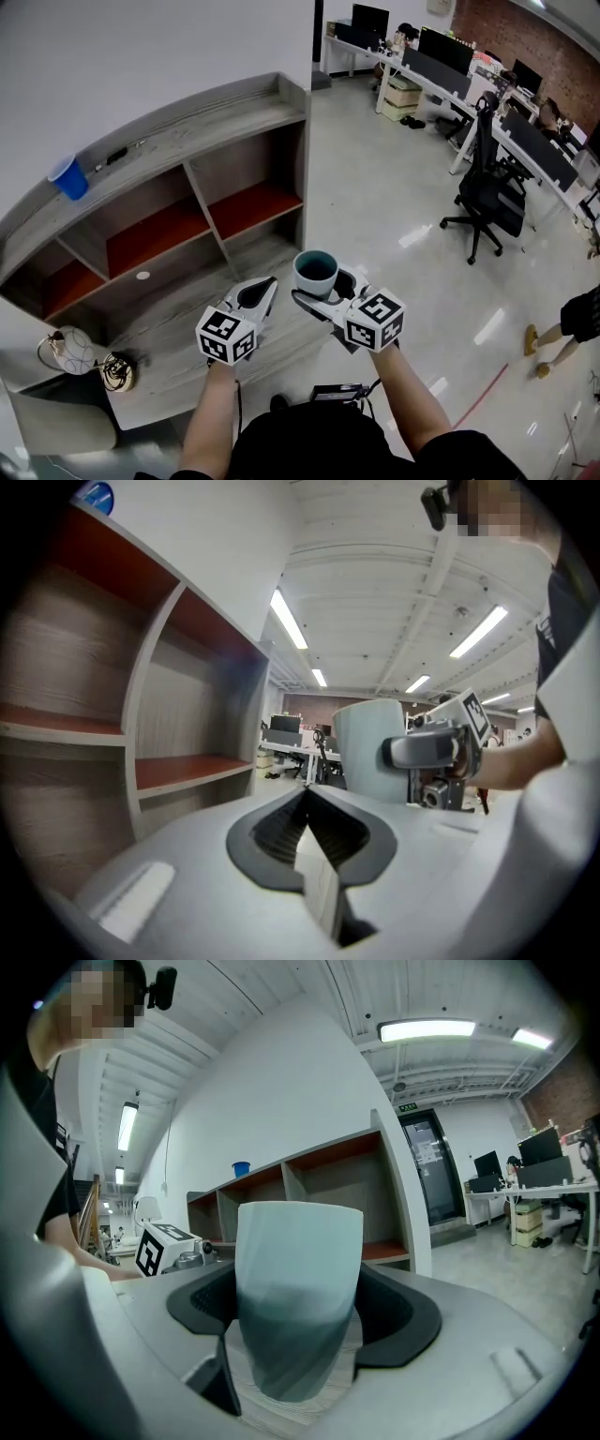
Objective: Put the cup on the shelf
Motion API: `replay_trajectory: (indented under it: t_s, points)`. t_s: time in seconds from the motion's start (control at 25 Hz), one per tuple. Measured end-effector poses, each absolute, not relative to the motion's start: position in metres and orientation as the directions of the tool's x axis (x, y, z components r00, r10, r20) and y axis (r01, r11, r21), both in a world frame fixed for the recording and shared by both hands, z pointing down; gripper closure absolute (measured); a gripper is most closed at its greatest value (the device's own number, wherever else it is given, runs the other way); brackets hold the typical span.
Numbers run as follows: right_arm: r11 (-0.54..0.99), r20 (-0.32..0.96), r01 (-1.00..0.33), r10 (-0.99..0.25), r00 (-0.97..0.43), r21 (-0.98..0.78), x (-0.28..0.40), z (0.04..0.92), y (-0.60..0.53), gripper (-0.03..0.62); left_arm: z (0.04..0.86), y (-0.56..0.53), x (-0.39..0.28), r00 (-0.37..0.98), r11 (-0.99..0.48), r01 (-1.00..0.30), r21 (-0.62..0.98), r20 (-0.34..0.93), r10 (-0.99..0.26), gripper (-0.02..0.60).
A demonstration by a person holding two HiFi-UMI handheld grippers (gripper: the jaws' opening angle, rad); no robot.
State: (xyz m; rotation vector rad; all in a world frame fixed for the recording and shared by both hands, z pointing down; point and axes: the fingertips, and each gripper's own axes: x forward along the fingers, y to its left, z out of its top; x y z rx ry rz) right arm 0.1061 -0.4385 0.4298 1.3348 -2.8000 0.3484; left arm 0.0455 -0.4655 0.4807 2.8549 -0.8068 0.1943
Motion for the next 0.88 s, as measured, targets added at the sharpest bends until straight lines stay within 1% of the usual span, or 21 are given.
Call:
replay_trajectory:
  t_s: [0.28,0.88]
  points:
    - [0.638,0.102,-0.746,-0.743,-0.662,-0.192,0.099,0.426,-0.440,0.215,0.479,-0.467,0.041,0.827,-0.822,-0.556,0.120,0.176,-0.533,0.580]
    - [0.679,0.112,-0.711,-0.704,-0.701,-0.183,0.104,0.429,-0.427,0.215,0.478,-0.453,0.050,0.825,-0.827,-0.554,0.095,0.200,-0.529,0.580]
